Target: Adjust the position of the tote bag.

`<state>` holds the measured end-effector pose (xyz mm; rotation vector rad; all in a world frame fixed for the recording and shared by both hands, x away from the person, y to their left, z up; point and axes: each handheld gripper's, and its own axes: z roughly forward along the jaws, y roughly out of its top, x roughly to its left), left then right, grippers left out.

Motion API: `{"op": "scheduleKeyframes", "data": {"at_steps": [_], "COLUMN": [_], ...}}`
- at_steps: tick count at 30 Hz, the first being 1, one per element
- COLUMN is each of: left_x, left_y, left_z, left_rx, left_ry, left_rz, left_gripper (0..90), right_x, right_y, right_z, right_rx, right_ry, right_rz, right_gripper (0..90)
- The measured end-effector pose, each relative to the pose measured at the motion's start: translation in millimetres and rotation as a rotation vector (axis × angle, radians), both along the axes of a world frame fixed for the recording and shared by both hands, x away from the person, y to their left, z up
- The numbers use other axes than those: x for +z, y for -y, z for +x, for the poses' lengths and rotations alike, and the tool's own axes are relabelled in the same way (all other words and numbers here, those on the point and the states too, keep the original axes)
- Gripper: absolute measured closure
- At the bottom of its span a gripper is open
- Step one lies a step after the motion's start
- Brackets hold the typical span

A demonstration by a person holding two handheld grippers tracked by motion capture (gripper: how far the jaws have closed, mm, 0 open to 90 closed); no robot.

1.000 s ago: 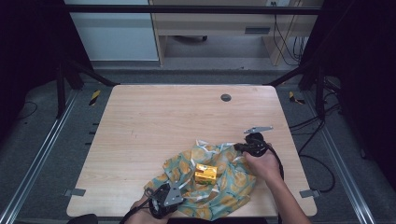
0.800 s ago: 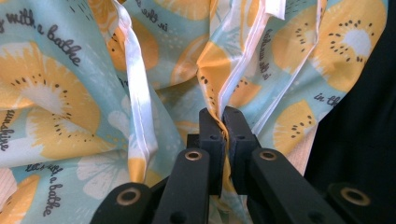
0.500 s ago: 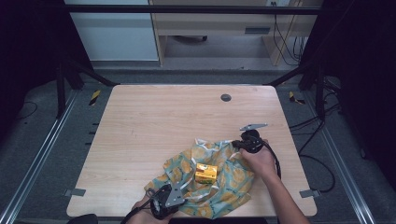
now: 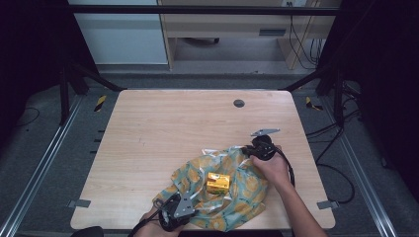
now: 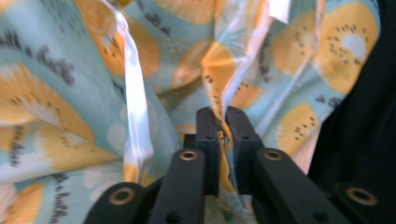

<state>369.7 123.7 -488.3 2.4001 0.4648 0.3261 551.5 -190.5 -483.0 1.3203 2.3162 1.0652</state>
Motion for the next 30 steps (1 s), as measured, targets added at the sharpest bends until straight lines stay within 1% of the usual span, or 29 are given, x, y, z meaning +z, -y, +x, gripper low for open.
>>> {"op": "scheduleKeyframes", "data": {"at_steps": [2, 3, 5, 6, 8, 9, 10, 11, 13, 16, 17, 18, 19, 21, 22, 24, 27, 30], "left_x": [2.9, 4.2, 7.0, 8.1, 10.3, 11.8, 13.6, 16.0, 21.8, 30.4, 33.2, 35.9, 38.5, 43.4, 46.1, 52.0, 60.5, 64.5], "left_y": [-1.8, -2.3, -2.4, -2.4, -2.9, -3.3, -4.0, -4.8, -7.1, -10.2, -11.1, -11.7, -12.2, -13.9, -15.2, -18.5, -23.9, -27.0], "left_z": [0.4, 0.1, -0.5, -0.9, -2.0, -2.9, -3.5, -4.5, -6.6, -10.7, -11.6, -12.9, -14.5, -17.2, -18.3, -18.4, -14.7, -7.6], "left_rx": [0.014, 0.024, 0.045, 0.054, 0.053, 0.06, 0.061, 0.065, 0.069, 0.062, 0.058, 0.051, 0.045, 0.045, 0.049, 0.061, 0.087, 0.114], "left_ry": [0.002, 0.013, 0.021, 0.026, 0.029, 0.034, 0.037, 0.04, 0.05, 0.067, 0.07, 0.074, 0.087, 0.095, 0.1, 0.108, 0.12, 0.133], "left_rz": [-0.023, -0.035, -0.057, -0.064, -0.075, -0.087, -0.097, -0.107, -0.126, -0.155, -0.164, -0.171, -0.166, -0.173, -0.179, -0.189, -0.197, -0.2], "left_gripper": [79.3, 76.2, 69.0, 63.3, 57.5, 54.4, 51.7, 48.3, 42.3, 36.8, 35.0, 33.0, 31.9, 30.8, 30.6, 30.7, 31.6, 32.7], "right_x": [5.5, 9.5, 17.5, 22.6, 29.6, 33.6, 37.6, 41.7, 49.8, 59.7, 62.1, 64.2, 66.0, 68.3, 68.9, 70.2, 70.3, 67.4], "right_y": [1.7, 2.2, 4.3, 5.8, 7.3, 8.5, 9.5, 10.5, 13.6, 18.0, 19.0, 19.4, 19.7, 19.4, 19.0, 17.8, 15.8, 14.0], "right_z": [-4.3, -7.8, -15.1, -19.8, -26.9, -30.6, -34.3, -38.0, -44.5, -56.6, -61.1, -66.0, -71.2, -81.7, -86.6, -97.3, -113.0, -126.2], "right_rx": [0.005, -0.002, 0.0, 0.008, 0.015, 0.021, 0.023, 0.024, 0.026, 0.034, 0.036, 0.039, 0.045, 0.064, 0.077, 0.096, 0.131, 0.153], "right_ry": [0.021, 0.037, 0.074, 0.092, 0.12, 0.137, 0.163, 0.178, 0.192, 0.218, 0.217, 0.222, 0.229, 0.23, 0.236, 0.239, 0.241, 0.229], "right_rz": [0.0, -0.004, -0.01, -0.009, -0.003, -0.003, -0.001, 0.004, 0.017, 0.028, 0.034, 0.041, 0.046, 0.052, 0.049, 0.059, 0.064, 0.063], "right_gripper": [62.8, 56.2, 46.3, 40.0, 32.0, 27.9, 25.2, 22.0, 20.1, 20.0, 20.0, 20.4, 20.6, 20.9, 20.9, 21.3, 22.2, 21.9]}}
